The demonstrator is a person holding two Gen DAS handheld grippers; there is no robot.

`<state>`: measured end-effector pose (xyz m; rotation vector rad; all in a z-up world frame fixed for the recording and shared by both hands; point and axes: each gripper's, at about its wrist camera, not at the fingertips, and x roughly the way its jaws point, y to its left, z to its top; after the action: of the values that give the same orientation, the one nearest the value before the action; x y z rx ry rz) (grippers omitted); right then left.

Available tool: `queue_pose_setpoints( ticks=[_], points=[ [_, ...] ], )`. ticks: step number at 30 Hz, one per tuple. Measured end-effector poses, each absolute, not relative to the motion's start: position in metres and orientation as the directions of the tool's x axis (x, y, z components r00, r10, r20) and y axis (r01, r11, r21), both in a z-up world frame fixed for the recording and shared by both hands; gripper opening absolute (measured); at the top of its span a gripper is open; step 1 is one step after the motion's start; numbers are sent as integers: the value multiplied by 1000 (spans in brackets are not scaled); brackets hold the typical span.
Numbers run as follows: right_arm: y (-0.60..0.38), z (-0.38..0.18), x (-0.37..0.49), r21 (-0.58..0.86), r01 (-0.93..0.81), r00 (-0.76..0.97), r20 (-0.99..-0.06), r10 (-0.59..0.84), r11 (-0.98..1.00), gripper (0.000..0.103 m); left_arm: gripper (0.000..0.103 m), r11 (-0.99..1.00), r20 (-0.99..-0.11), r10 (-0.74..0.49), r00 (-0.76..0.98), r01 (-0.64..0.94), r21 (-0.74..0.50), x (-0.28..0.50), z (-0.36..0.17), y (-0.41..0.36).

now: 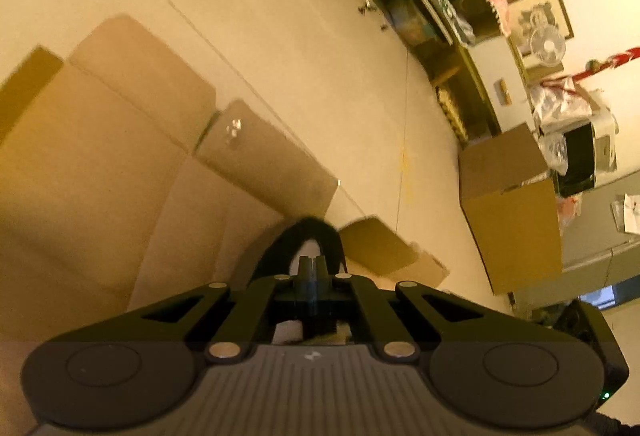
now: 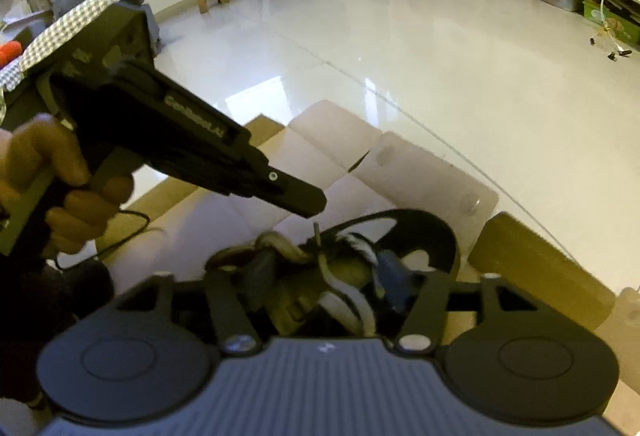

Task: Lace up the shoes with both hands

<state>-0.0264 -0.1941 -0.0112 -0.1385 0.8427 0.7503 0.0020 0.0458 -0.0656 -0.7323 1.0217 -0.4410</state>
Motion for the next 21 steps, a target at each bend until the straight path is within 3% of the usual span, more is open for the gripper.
queue_pose_setpoints(
  ticks=[4,5,7,8,9,21],
  points=[
    [-190,-3,-18,141,-642,452,-725,520,754,60,4,690,-618,-652,438,4,-724,5,-61,49],
    [-189,-2,-15,150,-643,442,-728,524,751,49,7,702,-630,-647,430,13,-712,4,-60,48],
    [-184,-4,-5,180,-637,405,-749,524,750,27,28,734,-660,-628,411,33,-678,1,-56,47],
    [-182,-5,-1,187,-631,396,-757,520,753,16,56,748,-672,-618,409,43,-662,-1,-54,46],
    [-180,-7,3,181,-627,398,-762,511,758,14,64,762,-679,-607,413,60,-645,-5,-51,46],
    [-154,-17,10,163,-682,313,-817,485,713,13,73,812,-738,-568,365,396,-429,-41,-27,26]
  ],
)
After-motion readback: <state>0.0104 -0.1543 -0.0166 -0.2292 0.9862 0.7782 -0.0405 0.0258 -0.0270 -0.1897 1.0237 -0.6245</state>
